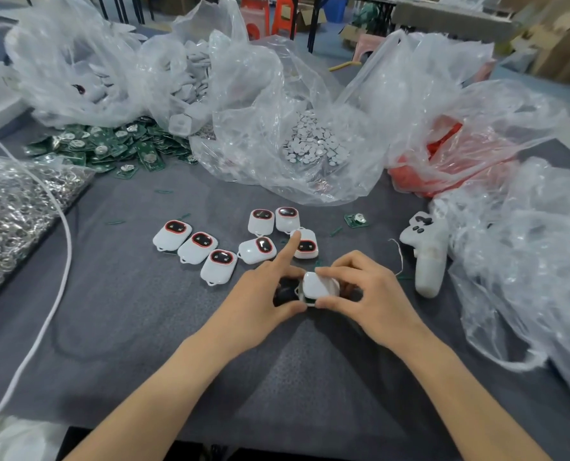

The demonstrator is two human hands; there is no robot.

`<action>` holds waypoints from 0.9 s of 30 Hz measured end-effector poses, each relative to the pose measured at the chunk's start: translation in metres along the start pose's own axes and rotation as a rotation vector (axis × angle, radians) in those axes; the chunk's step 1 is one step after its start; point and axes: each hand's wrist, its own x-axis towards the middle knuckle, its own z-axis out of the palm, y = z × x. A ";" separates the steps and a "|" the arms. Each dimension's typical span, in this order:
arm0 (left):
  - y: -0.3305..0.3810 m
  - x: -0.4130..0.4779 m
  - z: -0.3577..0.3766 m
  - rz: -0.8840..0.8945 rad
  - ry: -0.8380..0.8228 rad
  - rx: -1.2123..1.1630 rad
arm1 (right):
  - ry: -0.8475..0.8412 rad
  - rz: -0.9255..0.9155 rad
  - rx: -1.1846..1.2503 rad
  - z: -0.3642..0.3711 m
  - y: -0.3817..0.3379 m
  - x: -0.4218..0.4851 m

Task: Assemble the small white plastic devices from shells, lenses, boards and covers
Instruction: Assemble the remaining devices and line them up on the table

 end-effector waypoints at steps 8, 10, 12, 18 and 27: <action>0.003 0.001 -0.001 -0.023 0.007 -0.005 | -0.091 0.087 0.010 -0.001 -0.002 0.006; 0.007 0.001 0.000 0.002 0.040 0.046 | -0.125 0.117 -0.009 -0.002 -0.002 0.010; 0.010 0.001 0.000 0.019 0.062 0.070 | -0.152 0.138 -0.023 -0.002 -0.002 0.014; 0.014 0.012 -0.005 -0.070 -0.008 0.020 | -0.207 0.177 -0.008 -0.005 -0.002 0.022; 0.023 0.037 -0.018 -0.082 -0.199 0.290 | -0.246 0.179 -0.033 -0.004 -0.002 0.022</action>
